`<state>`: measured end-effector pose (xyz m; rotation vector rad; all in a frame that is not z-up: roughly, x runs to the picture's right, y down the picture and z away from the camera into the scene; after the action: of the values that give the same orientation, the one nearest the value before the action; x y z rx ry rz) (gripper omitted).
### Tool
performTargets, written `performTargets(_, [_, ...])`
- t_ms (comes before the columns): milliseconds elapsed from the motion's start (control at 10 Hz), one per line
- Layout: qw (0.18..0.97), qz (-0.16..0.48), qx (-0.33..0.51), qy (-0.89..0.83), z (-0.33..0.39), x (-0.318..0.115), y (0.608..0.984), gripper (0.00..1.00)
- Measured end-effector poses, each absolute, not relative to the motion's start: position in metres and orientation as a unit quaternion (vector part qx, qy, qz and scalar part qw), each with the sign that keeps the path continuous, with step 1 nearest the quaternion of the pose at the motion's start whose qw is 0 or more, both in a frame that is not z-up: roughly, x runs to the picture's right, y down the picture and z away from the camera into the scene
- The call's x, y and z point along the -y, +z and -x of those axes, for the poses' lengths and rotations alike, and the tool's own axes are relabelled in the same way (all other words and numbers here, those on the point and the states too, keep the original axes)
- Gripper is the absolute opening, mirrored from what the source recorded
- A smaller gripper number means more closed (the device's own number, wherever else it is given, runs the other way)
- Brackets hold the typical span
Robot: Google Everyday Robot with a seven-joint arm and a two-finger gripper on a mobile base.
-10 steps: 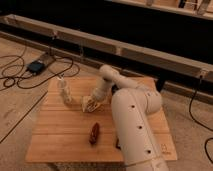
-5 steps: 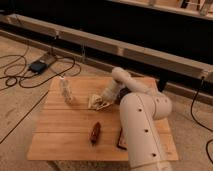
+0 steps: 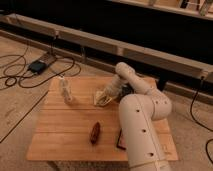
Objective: Wipe the white sponge on the table
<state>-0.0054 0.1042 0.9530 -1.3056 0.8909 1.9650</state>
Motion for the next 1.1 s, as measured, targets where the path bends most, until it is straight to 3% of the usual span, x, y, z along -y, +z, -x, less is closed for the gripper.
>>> performTargets(1100, [0.377, 0.53, -0.324, 0.686, 0.11, -0.072, 0.931, 0.0])
